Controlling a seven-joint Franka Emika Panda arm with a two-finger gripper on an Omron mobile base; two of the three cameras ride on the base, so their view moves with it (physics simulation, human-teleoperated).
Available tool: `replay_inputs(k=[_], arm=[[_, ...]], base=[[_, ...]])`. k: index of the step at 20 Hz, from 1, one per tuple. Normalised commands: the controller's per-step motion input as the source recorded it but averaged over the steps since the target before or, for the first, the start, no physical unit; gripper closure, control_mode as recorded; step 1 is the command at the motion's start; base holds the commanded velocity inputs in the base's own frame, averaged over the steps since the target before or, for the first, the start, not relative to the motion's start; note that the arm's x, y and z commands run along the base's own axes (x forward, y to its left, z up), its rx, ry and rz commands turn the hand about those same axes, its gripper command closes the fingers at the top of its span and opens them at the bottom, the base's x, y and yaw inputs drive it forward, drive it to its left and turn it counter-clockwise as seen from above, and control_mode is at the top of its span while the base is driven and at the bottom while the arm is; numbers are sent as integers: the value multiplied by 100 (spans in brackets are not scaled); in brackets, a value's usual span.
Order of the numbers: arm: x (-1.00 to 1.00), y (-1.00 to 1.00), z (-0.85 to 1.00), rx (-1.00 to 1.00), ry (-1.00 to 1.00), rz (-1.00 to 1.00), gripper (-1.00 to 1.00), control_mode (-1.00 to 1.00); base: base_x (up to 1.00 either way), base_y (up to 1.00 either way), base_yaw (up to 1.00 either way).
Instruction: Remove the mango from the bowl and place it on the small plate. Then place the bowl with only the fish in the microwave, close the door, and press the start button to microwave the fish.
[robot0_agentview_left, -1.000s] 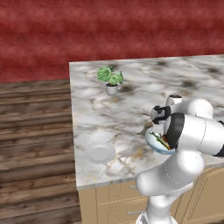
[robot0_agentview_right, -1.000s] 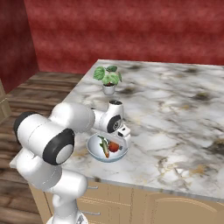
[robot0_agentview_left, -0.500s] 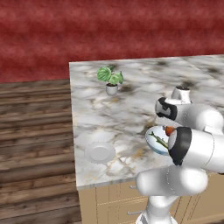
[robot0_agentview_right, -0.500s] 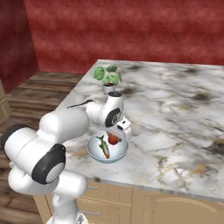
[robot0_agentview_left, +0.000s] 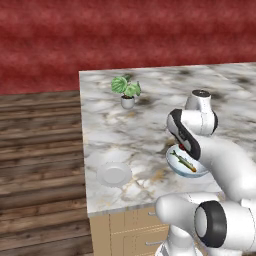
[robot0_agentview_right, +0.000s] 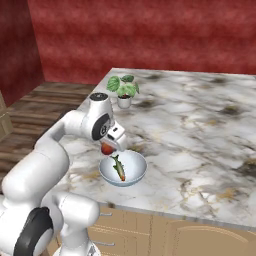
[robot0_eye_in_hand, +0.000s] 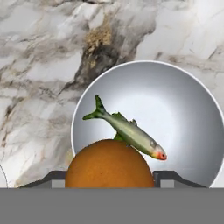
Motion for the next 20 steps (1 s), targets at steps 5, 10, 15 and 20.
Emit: replay_inputs(k=[5, 10, 15, 20], arm=[[1, 100, 23, -1, 12, 4, 100, -100], [21, 93, -27, 0, 21, 3, 100, -100], [21, 81, -63, 0, 19, 1, 100, -100], [0, 71, -55, 0, 5, 0, 100, -100]], base=[[0, 0, 0], [0, 0, 0], [0, 0, 0], [0, 0, 0]])
